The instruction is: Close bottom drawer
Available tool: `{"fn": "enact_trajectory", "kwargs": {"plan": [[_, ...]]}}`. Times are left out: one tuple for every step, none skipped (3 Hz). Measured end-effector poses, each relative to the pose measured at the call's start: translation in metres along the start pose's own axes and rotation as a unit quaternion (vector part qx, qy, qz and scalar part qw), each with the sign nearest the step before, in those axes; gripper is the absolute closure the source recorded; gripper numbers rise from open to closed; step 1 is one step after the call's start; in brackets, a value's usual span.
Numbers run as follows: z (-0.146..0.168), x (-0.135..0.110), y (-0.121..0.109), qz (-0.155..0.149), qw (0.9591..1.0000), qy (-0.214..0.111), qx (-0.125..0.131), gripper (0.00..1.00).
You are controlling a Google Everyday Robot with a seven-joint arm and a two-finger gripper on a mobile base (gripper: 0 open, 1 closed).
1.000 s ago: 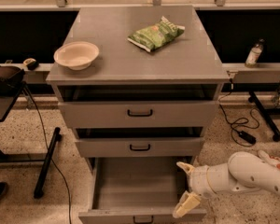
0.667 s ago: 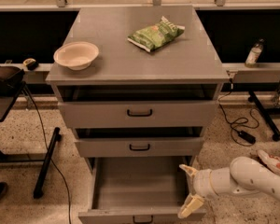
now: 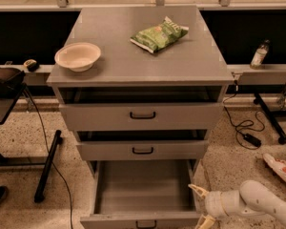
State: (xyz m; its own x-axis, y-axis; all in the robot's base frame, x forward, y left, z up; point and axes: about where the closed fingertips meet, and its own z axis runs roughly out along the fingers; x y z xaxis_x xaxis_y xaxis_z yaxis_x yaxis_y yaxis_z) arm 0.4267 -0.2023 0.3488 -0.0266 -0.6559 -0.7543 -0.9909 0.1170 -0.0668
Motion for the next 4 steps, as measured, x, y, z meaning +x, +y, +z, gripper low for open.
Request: {"fn": "enact_trajectory", "kwargs": {"plan": [[0.014,0.02,-0.011,0.005,0.9987,-0.027,-0.042,0.0],[0.008,0.013,-0.014,-0.002,0.9971,-0.041,-0.065,0.0],[0.027,0.036,-0.001,-0.017,0.9963,-0.045,-0.07,0.17],[0.037,0.053,0.011,-0.083,0.9948,-0.045,-0.038,0.4]]}}
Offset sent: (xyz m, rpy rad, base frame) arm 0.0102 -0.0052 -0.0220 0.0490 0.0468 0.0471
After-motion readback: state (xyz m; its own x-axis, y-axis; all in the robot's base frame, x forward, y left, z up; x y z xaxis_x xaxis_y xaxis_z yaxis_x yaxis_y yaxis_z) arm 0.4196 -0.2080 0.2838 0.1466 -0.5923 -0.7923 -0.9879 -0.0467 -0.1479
